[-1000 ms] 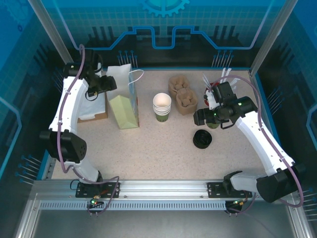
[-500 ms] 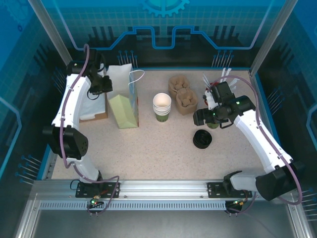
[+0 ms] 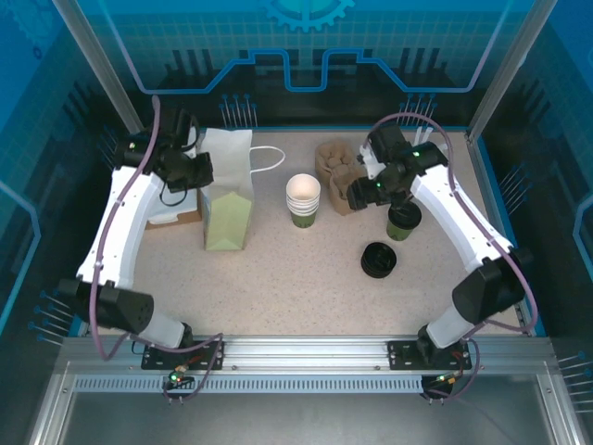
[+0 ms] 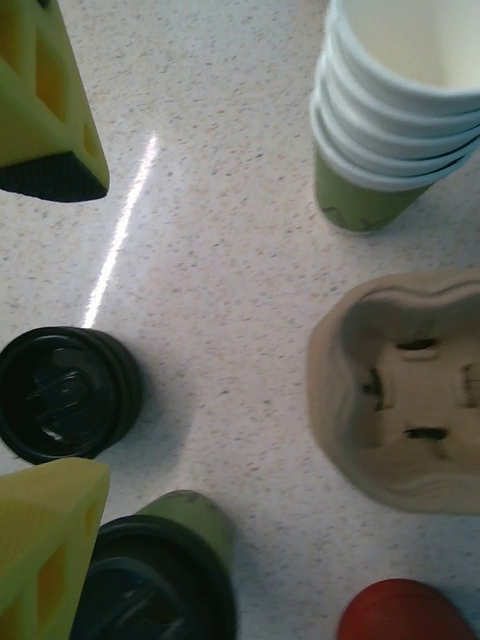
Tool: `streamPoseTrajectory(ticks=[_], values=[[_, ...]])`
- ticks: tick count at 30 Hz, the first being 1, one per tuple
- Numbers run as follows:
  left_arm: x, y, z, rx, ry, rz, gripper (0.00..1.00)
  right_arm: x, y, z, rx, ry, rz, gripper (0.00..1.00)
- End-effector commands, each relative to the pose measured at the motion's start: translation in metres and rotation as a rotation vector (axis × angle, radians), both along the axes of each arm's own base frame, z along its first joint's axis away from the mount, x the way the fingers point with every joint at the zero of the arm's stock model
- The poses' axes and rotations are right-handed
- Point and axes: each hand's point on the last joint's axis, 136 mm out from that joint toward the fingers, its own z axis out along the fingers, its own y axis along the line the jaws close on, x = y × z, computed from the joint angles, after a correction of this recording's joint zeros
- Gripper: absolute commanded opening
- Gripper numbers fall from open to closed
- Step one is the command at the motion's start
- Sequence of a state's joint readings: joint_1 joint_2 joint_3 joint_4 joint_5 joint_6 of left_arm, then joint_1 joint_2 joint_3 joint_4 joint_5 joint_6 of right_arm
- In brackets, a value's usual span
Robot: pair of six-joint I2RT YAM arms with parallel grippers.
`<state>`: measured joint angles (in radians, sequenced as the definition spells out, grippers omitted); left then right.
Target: Pack the takeout coffee
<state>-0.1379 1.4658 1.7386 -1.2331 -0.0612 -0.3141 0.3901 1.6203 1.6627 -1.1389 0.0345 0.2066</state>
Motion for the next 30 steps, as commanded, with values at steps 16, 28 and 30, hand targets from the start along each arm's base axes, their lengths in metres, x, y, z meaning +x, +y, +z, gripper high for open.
streamPoseTrajectory(ticks=[16,28,30], values=[[-0.065,-0.062,-0.029,-0.293,0.016,0.079,0.07,0.088,0.054,-0.068,-0.023,0.096,0.053,0.53],[-0.068,-0.068,-0.014,-0.324,-0.019,0.044,0.53,0.105,0.066,-0.098,-0.002,0.133,0.054,0.46],[-0.072,-0.067,-0.010,-0.324,-0.024,0.039,0.55,0.106,0.065,-0.099,-0.003,0.134,0.053,0.44]])
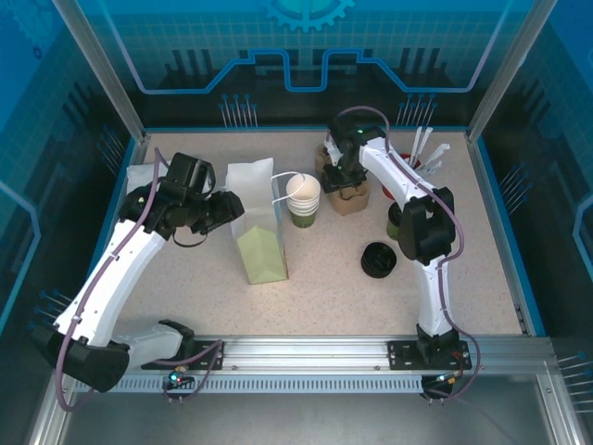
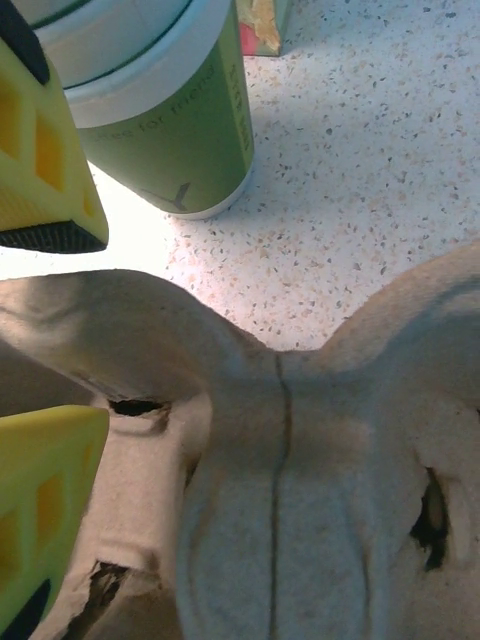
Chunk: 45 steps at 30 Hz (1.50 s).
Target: Pack the takeout coffee
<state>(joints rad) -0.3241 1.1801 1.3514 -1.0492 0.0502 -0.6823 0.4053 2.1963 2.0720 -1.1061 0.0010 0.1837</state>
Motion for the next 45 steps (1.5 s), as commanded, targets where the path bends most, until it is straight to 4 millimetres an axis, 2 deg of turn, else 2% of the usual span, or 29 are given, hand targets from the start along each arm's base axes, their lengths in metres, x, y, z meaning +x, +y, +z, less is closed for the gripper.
streamPoseTrajectory(ticks=[1,12,25,35,40,45], values=[[-0.010,-0.002,0.021,-0.027,-0.042,-0.023,0.56,0.002,0.008,0.001,0.025,0.005,0.004,0.42],[-0.030,0.006,0.036,-0.014,-0.061,-0.038,0.60,-0.001,0.005,0.006,0.014,0.003,0.008,0.28],[-0.032,0.008,0.053,-0.012,-0.104,-0.047,0.60,-0.007,-0.005,0.043,0.007,-0.058,0.015,0.24],[-0.027,0.003,0.069,-0.045,-0.156,-0.053,0.58,-0.015,-0.014,0.070,0.002,-0.108,0.014,0.19],[-0.023,-0.006,0.077,-0.086,-0.176,-0.075,0.58,-0.019,-0.018,0.086,0.008,-0.139,0.009,0.19],[-0.014,-0.025,0.098,-0.153,-0.228,-0.106,0.57,-0.030,-0.024,0.114,0.023,-0.193,-0.002,0.19]])
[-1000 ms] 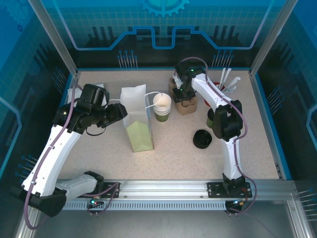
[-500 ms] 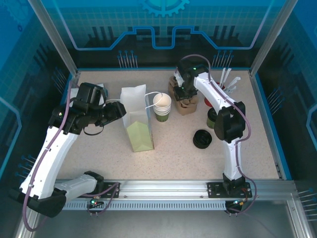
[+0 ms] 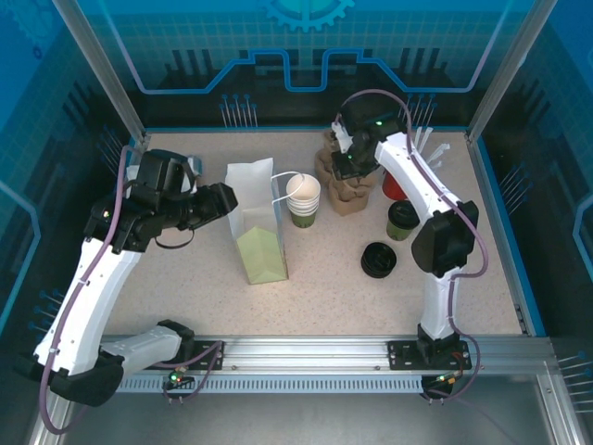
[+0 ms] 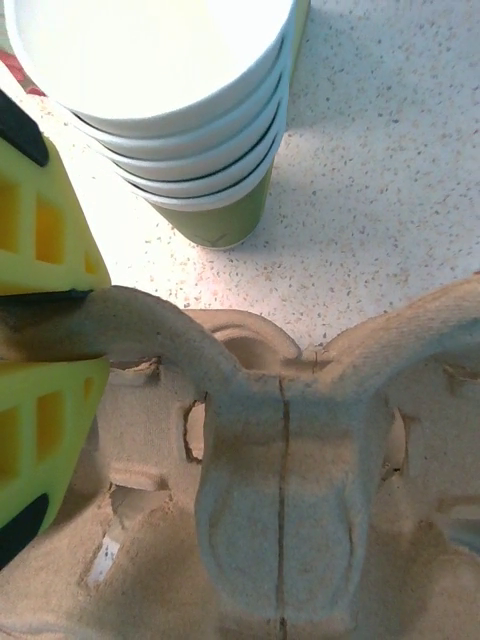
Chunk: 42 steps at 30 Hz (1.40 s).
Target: Pack the takeout coffee
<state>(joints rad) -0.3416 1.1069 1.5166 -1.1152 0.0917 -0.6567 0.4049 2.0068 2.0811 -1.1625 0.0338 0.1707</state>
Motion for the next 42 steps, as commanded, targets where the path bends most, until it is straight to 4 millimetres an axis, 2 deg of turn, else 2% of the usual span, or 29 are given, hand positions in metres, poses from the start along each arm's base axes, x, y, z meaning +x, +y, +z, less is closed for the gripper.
streamPoseTrajectory(ticks=[1,6,11,14,17,20,24,29,42], values=[[0.007,-0.024,0.031,-0.093,-0.075,-0.058,0.57,-0.016,-0.012,0.035,0.000,-0.058,-0.005,0.19],[0.028,-0.055,0.064,-0.150,-0.162,-0.109,0.56,-0.038,-0.019,0.076,0.041,-0.155,-0.016,0.19],[0.056,-0.102,0.103,-0.193,-0.271,-0.189,0.55,-0.074,-0.020,0.122,0.153,-0.288,-0.018,0.18],[0.071,-0.136,0.123,-0.212,-0.326,-0.245,0.55,-0.094,-0.016,0.138,0.229,-0.344,-0.002,0.18],[0.086,-0.167,0.133,-0.230,-0.356,-0.284,0.56,-0.110,-0.014,0.147,0.272,-0.386,0.013,0.18],[0.098,-0.188,0.137,-0.247,-0.373,-0.298,0.57,-0.122,-0.014,0.150,0.292,-0.408,0.019,0.18],[0.113,-0.213,0.128,-0.260,-0.352,-0.319,0.57,-0.132,-0.014,0.152,0.304,-0.415,0.023,0.18],[0.118,-0.234,0.121,-0.281,-0.330,-0.348,0.57,-0.140,-0.011,0.152,0.316,-0.413,0.034,0.17],[0.127,-0.246,0.103,-0.266,-0.286,-0.353,0.42,-0.144,0.001,0.151,0.364,-0.406,0.048,0.17]])
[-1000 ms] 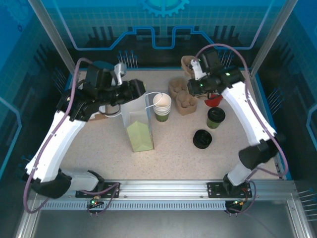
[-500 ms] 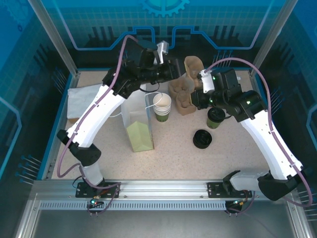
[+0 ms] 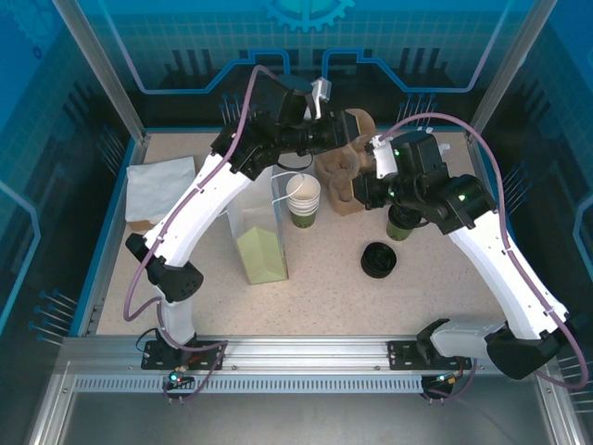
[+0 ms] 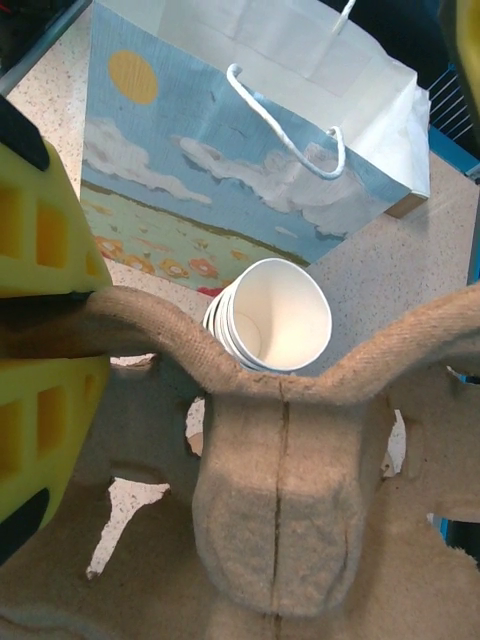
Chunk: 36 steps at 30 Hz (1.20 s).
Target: Pack the takeout coffee
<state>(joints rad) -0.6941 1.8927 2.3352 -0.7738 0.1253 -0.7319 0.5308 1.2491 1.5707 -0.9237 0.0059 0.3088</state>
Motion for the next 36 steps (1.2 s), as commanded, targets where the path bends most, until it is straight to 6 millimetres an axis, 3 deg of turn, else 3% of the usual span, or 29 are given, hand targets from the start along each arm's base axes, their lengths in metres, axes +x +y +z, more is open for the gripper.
streamPoseTrajectory(ticks=[1,6,14,17,22,29,36], values=[[-0.003,-0.005,0.007,-0.014,-0.009,-0.020,0.42,-0.004,0.009,0.013,0.056,-0.035,0.023,0.17],[-0.001,-0.004,0.000,0.006,-0.001,-0.015,0.38,-0.004,0.011,0.014,0.060,-0.035,0.026,0.17],[-0.005,0.003,0.006,0.036,-0.042,-0.012,0.07,-0.007,0.012,0.011,0.035,-0.036,0.066,0.21],[-0.008,0.010,0.011,0.057,-0.073,-0.010,0.00,-0.015,0.011,0.013,0.030,-0.055,0.116,0.31],[-0.017,0.018,0.018,0.076,-0.119,-0.030,0.00,-0.033,-0.006,0.032,0.026,-0.154,0.189,0.56],[-0.038,0.031,0.025,0.086,-0.144,-0.065,0.00,-0.062,-0.026,0.055,-0.186,-0.480,0.379,0.86],[-0.059,0.032,0.018,0.047,-0.082,-0.113,0.00,-0.056,-0.019,0.066,-0.466,-0.749,0.595,0.88]])
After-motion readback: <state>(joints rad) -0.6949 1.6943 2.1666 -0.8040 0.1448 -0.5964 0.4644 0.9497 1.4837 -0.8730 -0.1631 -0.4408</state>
